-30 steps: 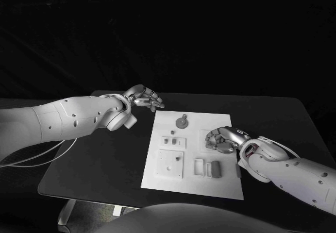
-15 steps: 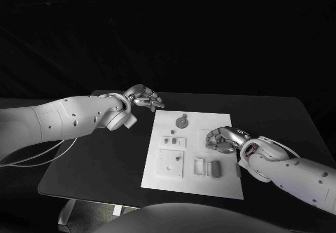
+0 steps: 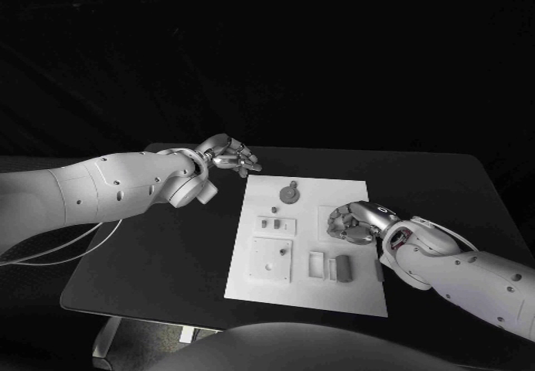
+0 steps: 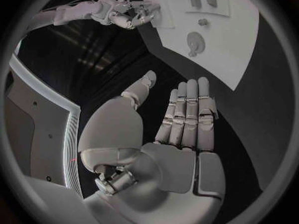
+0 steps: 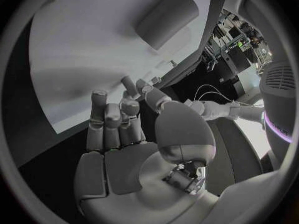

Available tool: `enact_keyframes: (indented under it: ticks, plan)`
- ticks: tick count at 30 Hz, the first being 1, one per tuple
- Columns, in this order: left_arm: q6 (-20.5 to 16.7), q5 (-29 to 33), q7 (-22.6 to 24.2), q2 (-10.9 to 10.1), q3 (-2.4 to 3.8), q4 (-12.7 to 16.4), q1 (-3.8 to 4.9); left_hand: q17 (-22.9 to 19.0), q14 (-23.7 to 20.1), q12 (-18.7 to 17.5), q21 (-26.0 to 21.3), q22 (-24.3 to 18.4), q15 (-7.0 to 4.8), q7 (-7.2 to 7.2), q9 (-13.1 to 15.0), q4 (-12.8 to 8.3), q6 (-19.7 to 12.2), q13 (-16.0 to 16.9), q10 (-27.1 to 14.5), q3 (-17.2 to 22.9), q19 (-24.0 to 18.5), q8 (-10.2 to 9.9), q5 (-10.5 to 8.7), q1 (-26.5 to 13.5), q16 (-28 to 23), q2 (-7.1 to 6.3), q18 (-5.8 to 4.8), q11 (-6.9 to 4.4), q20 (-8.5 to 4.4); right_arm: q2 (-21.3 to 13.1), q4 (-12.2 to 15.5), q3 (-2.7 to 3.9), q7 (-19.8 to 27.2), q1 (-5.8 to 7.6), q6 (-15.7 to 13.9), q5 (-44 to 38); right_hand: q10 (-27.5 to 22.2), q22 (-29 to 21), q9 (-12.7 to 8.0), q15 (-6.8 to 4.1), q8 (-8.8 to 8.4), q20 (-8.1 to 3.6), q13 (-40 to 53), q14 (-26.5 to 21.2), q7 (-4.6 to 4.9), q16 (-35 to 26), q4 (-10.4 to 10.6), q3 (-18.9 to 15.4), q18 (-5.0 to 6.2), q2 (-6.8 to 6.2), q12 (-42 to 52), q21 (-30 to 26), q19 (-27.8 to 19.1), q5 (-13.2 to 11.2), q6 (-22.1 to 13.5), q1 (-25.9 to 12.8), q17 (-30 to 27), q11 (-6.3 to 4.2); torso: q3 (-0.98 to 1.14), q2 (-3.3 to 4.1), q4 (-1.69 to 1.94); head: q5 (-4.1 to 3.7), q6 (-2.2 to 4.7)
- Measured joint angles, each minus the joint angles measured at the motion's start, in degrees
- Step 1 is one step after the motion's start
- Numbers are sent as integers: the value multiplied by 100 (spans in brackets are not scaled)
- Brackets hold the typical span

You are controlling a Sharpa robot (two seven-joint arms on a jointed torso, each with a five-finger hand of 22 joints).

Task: Assemble the parts on the task board

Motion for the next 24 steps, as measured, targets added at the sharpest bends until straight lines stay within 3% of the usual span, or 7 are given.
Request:
enact_keyframes:
  ticks: [2,7,11,13,24]
  plan:
    - [0,0,0,0,0,0,0,0,0,0,0,0,0,0,0,0,0,0,0,0,0,0,0,0,0,0,0,0,0,0,1,0,0,0,0,0,9,0,10,1,0,0,0,0,-3,0,16,15,0,1,0,0,0,0,3,-1,0,-9,-2,0,0,0,0]
    - [0,0,-1,-6,0,2,0,0,0,0,0,0,0,0,0,0,0,3,0,0,0,0,0,0,0,0,0,0,0,0,5,-1,10,0,-1,-3,21,0,49,-21,55,-21,0,33,-15,0,31,225,-4,210,0,0,21,0,15,-7,-5,-2,-3,1,0,0,-2]
    - [0,0,-1,-10,0,2,0,0,0,0,0,0,0,0,0,0,0,5,0,0,0,0,0,0,0,0,0,0,0,0,8,-2,14,0,-4,-26,36,0,75,-48,117,-22,1,19,-38,0,8,374,-4,277,0,0,22,0,38,44,-5,-43,-3,2,0,0,-4]
    - [0,0,-1,-13,0,2,0,5,0,0,0,0,0,0,0,0,0,5,0,0,0,0,0,0,0,0,0,0,0,-1,9,-1,16,1,-10,-50,-2,0,69,-99,119,-22,1,8,-189,0,-17,429,7,289,0,-1,22,-2,233,31,-5,-123,-3,2,0,0,-5]
    - [0,0,-1,-13,0,2,0,11,0,0,0,0,0,0,0,0,0,4,0,0,0,0,0,0,0,0,0,0,0,-7,25,-1,17,-1,-86,-141,49,0,69,-128,124,-22,1,37,-208,0,-23,498,6,359,0,0,22,-7,253,27,-5,-153,-3,1,0,2,-13]
